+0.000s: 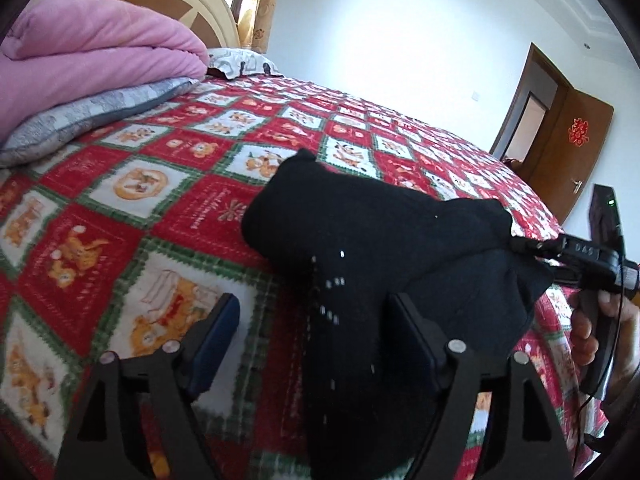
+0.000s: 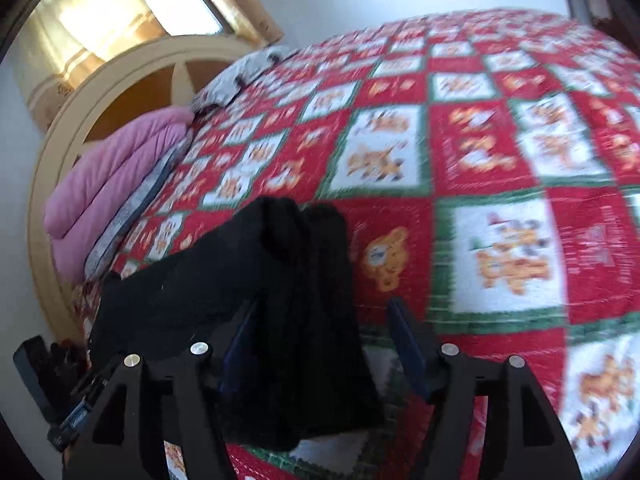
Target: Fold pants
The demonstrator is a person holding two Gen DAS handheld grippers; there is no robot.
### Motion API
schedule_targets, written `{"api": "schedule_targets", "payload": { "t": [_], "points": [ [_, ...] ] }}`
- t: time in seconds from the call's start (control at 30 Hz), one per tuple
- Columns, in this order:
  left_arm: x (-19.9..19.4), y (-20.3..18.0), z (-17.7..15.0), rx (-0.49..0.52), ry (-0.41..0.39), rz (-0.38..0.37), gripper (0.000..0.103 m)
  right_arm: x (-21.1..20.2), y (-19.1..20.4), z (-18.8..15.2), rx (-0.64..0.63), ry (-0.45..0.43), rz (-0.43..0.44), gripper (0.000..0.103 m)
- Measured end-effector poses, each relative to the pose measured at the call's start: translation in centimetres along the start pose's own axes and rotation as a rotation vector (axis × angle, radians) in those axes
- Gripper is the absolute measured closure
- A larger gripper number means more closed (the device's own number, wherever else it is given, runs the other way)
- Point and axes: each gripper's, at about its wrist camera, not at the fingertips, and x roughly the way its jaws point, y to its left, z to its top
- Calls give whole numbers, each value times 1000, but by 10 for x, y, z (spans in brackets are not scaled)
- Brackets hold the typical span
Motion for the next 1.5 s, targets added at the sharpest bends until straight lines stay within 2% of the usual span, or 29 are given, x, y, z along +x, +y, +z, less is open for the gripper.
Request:
{"api": "schedule_targets", "payload": {
  "t": [0.1,0.27,0.43,0.5,0.63,0.7,0.9,1.0,1.5],
  "points": [
    [-18,5,-6,-30,-18,11,23,-23,-2,-6,18,-64,-65,37],
    [-46,6,-16,-55,-36,2,23,-56,0,-28,40,-112,-108,37],
    [-76,-6,-15,-28,-91,-11,22,-99,14,-61,61,-175,-98,37],
    [-85,-12,-12,-18,-124,-14,17,-116,24,-78,46,-187,-103,37],
    [-102,-26,-7,11,-164,-48,17,-141,46,-102,-12,-207,-116,37],
    [-110,-34,-5,28,-184,-56,13,-157,59,-114,-54,-232,-142,37],
    [-125,-43,-2,41,-218,-78,11,-191,90,-124,-141,-302,-156,37],
    [-129,-45,-1,41,-229,-80,7,-203,101,-126,-179,-322,-166,37],
    [-148,-58,0,55,-277,-94,7,-237,125,-135,-217,-379,-173,36]
  ]
}}
